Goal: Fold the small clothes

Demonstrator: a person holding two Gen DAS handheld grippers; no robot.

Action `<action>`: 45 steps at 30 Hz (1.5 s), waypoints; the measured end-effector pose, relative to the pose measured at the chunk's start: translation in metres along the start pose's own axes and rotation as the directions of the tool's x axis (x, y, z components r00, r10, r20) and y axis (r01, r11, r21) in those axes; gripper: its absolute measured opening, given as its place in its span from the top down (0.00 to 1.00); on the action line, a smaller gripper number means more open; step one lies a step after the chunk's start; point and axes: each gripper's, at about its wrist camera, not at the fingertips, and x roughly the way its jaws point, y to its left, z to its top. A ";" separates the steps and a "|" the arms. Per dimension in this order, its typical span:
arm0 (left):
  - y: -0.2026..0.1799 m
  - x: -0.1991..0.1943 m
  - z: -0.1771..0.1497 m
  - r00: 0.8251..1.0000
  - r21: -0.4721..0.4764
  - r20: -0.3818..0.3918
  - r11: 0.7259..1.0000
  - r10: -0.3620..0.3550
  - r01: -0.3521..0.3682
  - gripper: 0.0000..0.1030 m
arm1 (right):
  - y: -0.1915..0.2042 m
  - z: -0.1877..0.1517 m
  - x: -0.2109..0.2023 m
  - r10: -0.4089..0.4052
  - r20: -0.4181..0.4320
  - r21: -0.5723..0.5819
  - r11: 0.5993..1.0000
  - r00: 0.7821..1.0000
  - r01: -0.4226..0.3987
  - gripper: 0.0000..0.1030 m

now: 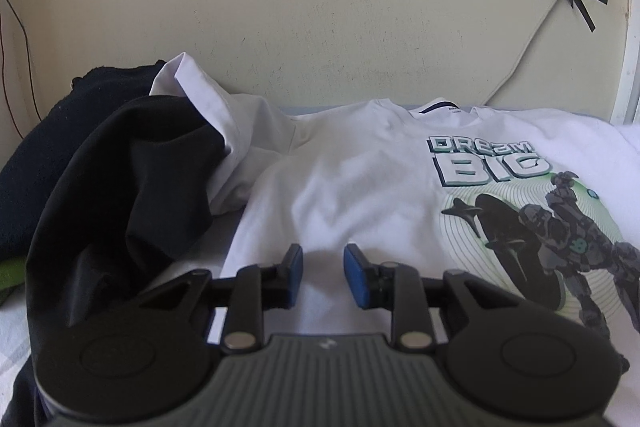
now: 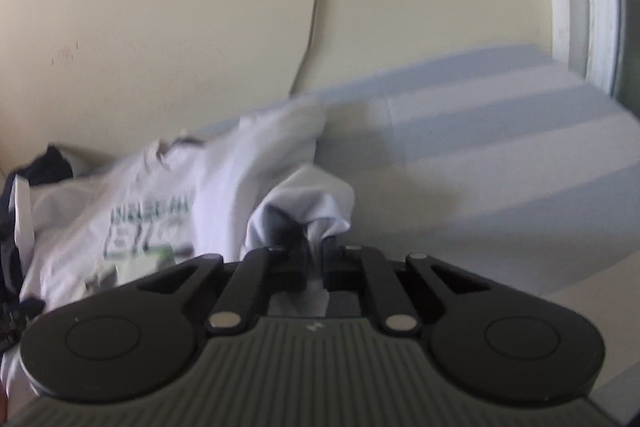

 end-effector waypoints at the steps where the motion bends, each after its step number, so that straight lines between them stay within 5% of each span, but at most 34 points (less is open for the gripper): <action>1: 0.001 0.000 0.000 1.000 -0.009 -0.002 1.000 -0.004 0.004 0.77 | 0.004 0.008 -0.008 -0.002 0.043 -0.002 1.000 0.999 0.002 0.91; 5: 0.006 -0.001 0.001 1.000 -0.056 0.003 0.998 -0.011 0.011 0.77 | 0.057 0.032 -0.042 -0.029 0.220 -0.172 0.983 0.975 0.068 0.91; 7: 0.010 -0.003 0.001 1.000 -0.078 0.010 0.997 -0.008 0.009 0.76 | 0.103 0.034 -0.052 0.042 0.263 -0.322 0.946 0.964 0.047 0.90; 8: 0.012 -0.003 0.001 1.000 -0.089 0.012 0.996 -0.006 0.008 0.75 | 0.127 0.031 -0.051 0.101 0.238 -0.399 0.917 0.966 0.002 0.87; 10: 0.015 -0.004 0.001 1.000 -0.106 0.011 0.994 -0.003 0.004 0.74 | 0.167 0.017 -0.041 0.254 0.045 -0.485 0.851 0.966 -0.201 0.82; 12: 0.018 -0.004 0.001 1.000 -0.117 0.009 0.993 -0.004 0.005 0.73 | 0.189 0.000 -0.028 0.336 -0.182 -0.488 0.785 0.924 -0.381 0.82; 13: 0.018 -0.004 0.001 1.000 -0.119 0.010 0.993 -0.004 0.006 0.73 | 0.192 -0.005 -0.028 0.349 -0.205 -0.491 0.772 0.915 -0.404 0.82; 15: 0.017 -0.005 0.001 1.000 -0.115 0.013 0.993 -0.004 0.006 0.69 | 0.174 -0.001 -0.041 0.378 -0.138 -0.460 0.794 0.916 -0.397 0.70; 17: 0.014 -0.006 0.001 1.000 -0.100 0.017 0.995 -0.002 0.004 0.67 | 0.135 0.017 -0.055 0.382 -0.044 -0.350 0.860 0.923 -0.373 0.64; 20: 0.011 -0.007 0.001 0.999 -0.077 0.033 0.997 0.004 -0.002 0.64 | 0.082 0.026 -0.071 0.256 0.037 -0.265 0.935 0.966 -0.237 0.62; 24: 0.010 -0.006 0.001 0.999 -0.070 0.030 0.998 0.011 -0.009 0.62 | 0.039 0.004 -0.064 0.130 -0.023 -0.210 0.969 0.991 -0.132 0.62; 32: 0.007 -0.004 0.003 1.000 -0.064 0.015 0.998 0.024 -0.023 0.61 | 0.035 -0.042 -0.030 0.226 -0.157 -0.118 0.962 0.962 -0.245 0.56; 34: 0.007 -0.004 0.003 1.000 -0.065 0.016 0.998 0.023 -0.022 0.61 | 0.032 -0.042 -0.022 0.249 -0.168 -0.092 0.959 0.954 -0.266 0.69; 35: 0.008 -0.005 0.003 1.000 -0.065 0.017 0.998 0.022 -0.020 0.61 | 0.031 -0.040 -0.021 0.270 -0.170 -0.081 0.955 0.948 -0.287 0.96; 41: 0.010 -0.005 0.002 1.000 -0.067 0.021 0.998 0.011 -0.009 0.60 | 0.037 -0.020 -0.038 0.166 -0.042 -0.150 0.974 0.985 -0.170 0.97; 45: 0.010 -0.004 0.002 1.000 -0.067 0.019 0.998 0.009 -0.008 0.60 | 0.047 0.010 -0.070 0.005 0.195 -0.283 0.958 0.981 0.052 0.97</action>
